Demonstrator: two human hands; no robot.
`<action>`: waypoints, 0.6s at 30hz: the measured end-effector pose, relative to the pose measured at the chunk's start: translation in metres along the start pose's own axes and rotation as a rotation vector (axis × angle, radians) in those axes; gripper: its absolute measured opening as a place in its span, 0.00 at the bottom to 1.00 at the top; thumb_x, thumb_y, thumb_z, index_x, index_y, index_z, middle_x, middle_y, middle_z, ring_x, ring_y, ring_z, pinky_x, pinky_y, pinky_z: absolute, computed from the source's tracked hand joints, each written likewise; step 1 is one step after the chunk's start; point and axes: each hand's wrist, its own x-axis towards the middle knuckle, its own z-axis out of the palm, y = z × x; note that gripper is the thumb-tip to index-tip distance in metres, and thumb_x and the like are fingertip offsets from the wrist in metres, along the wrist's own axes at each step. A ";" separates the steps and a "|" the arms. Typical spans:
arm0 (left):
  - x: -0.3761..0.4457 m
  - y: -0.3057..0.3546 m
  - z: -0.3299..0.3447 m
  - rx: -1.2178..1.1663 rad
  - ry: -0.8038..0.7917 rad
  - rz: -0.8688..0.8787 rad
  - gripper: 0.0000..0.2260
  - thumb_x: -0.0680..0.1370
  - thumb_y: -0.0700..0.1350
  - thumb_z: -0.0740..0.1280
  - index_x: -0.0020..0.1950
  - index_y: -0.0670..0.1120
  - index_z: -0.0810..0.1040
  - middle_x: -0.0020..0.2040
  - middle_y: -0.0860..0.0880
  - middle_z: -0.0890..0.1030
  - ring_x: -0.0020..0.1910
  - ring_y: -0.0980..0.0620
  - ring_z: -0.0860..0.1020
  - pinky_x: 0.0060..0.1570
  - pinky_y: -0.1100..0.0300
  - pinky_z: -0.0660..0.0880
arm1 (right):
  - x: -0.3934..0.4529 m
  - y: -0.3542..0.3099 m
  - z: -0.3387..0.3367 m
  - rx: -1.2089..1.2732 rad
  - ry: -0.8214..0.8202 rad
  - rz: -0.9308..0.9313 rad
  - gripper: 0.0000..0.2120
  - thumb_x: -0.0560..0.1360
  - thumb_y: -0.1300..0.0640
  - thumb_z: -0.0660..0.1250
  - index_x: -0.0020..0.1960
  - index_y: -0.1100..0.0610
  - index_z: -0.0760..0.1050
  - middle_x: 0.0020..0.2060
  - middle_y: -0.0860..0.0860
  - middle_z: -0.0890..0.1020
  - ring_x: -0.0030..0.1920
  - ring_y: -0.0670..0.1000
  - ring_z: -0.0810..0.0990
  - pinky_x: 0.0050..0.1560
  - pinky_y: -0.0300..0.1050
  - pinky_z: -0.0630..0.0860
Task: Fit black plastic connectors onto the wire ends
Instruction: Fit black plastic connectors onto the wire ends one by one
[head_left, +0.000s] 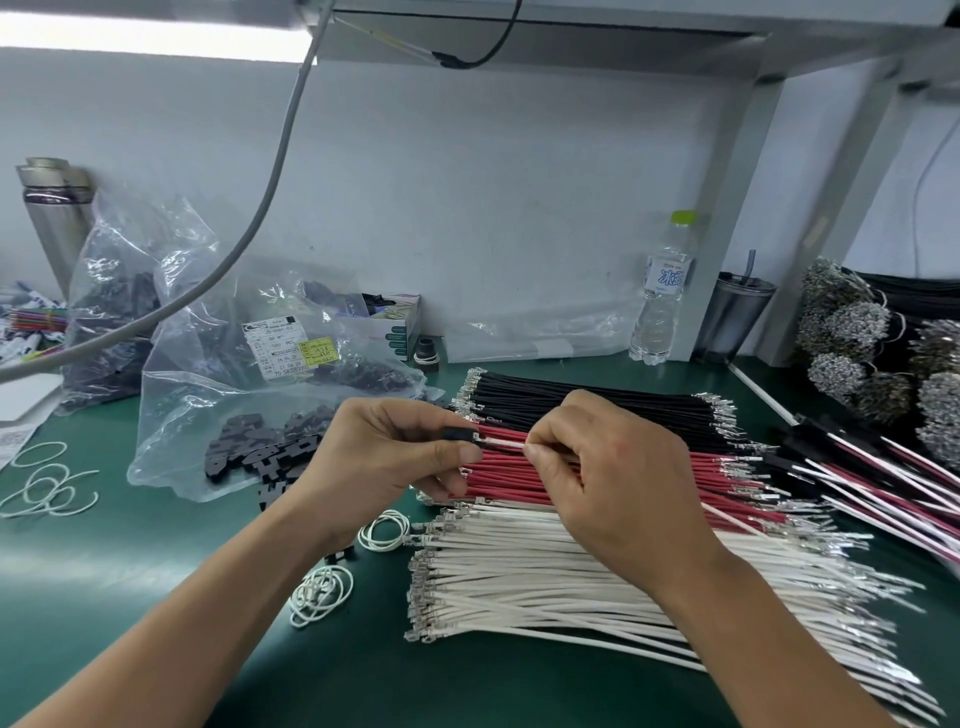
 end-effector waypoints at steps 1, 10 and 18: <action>0.000 0.000 0.000 0.007 -0.008 0.000 0.13 0.66 0.41 0.80 0.49 0.41 0.88 0.37 0.35 0.85 0.32 0.44 0.84 0.34 0.58 0.82 | 0.000 0.001 0.001 0.008 0.006 -0.007 0.05 0.77 0.52 0.68 0.42 0.47 0.77 0.38 0.42 0.76 0.34 0.44 0.73 0.31 0.37 0.69; -0.004 0.005 0.001 0.153 -0.051 0.011 0.11 0.67 0.47 0.79 0.48 0.47 0.89 0.38 0.40 0.87 0.34 0.43 0.86 0.39 0.51 0.85 | -0.004 0.000 0.016 0.120 0.052 -0.013 0.06 0.80 0.51 0.68 0.45 0.50 0.79 0.40 0.41 0.76 0.38 0.42 0.74 0.36 0.37 0.71; -0.007 0.009 -0.001 0.136 -0.063 0.039 0.10 0.68 0.48 0.80 0.48 0.48 0.89 0.39 0.41 0.87 0.36 0.43 0.87 0.38 0.57 0.84 | -0.004 -0.002 0.025 0.140 0.124 -0.105 0.11 0.81 0.52 0.63 0.44 0.55 0.78 0.39 0.45 0.75 0.38 0.45 0.72 0.36 0.42 0.72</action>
